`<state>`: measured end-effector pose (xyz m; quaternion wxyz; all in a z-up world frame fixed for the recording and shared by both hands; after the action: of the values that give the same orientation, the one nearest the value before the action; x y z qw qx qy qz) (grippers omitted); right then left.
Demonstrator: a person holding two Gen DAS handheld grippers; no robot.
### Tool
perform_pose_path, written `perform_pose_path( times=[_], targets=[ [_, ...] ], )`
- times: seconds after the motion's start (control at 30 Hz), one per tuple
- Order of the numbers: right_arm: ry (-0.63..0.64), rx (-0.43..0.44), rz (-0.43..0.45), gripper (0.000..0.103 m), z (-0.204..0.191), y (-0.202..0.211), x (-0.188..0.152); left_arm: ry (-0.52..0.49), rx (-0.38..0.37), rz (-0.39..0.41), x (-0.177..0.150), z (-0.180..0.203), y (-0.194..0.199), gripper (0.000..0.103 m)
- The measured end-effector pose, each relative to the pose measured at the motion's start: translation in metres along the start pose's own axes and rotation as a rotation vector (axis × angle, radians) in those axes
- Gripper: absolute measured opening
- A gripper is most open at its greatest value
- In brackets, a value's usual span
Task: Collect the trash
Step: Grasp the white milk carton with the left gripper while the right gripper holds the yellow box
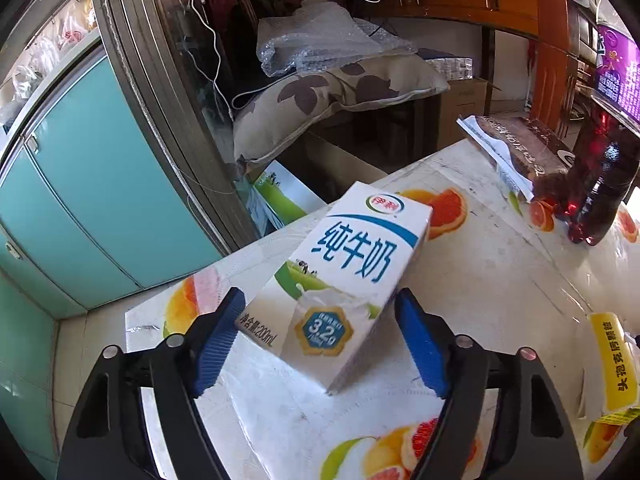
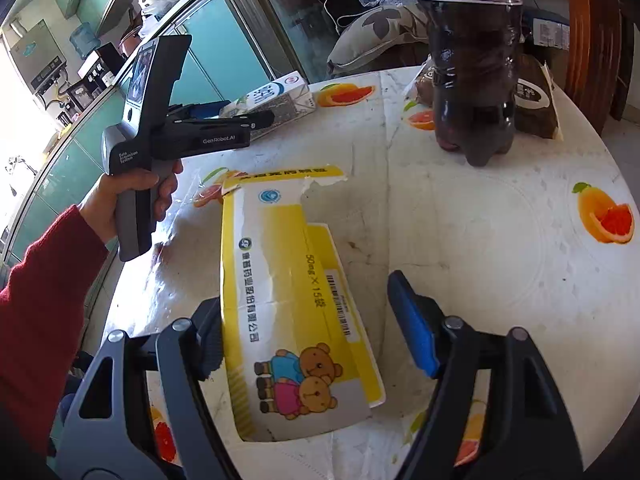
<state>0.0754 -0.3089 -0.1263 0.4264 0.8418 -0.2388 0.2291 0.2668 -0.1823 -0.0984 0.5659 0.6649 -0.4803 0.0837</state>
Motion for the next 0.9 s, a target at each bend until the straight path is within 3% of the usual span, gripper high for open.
perform_pose_path(
  times=[0.03, 0.13, 0.33, 0.43, 0.5, 0.73, 0.9],
  targets=[
    [0.001, 0.003, 0.005, 0.072, -0.001, 0.002, 0.001, 0.009, -0.014, -0.003, -0.001, 0.002, 0.003, 0.062],
    [0.000, 0.013, 0.019, 0.073, -0.003, 0.007, 0.001, 0.039, -0.029, -0.021, -0.006, 0.006, 0.012, 0.058],
    [-0.009, 0.019, 0.013, 0.076, -0.001, 0.011, 0.001, 0.090, 0.004, -0.052, -0.031, 0.013, 0.039, 0.054],
    [-0.004, 0.017, 0.002, 0.077, -0.001, 0.012, -0.002, 0.112, 0.126, -0.054, -0.053, 0.010, 0.059, 0.054],
    [0.011, 0.009, -0.004, 0.077, -0.003, 0.012, -0.003, 0.147, 0.163, -0.068, -0.068, 0.008, 0.071, 0.054],
    [0.044, -0.012, -0.017, 0.077, -0.012, 0.006, -0.005, 0.337, 0.149, -0.090, -0.103, -0.005, 0.122, 0.053],
    [0.050, -0.023, -0.046, 0.077, -0.015, -0.005, -0.008, 0.347, 0.123, -0.085, -0.124, 0.002, 0.148, 0.053]
  ],
)
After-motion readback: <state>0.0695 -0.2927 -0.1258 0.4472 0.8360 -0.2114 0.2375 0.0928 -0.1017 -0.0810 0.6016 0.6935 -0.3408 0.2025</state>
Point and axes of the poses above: each gripper's, at about its wrist camera, not at the fingertips, and y roughly against the way its jaws point, z to its right, x to its top, the point moved 5 cm from there along -y, roughly the way its jaws point, and after that the axes turned 14 degrees about x, right-handed, at the moved point
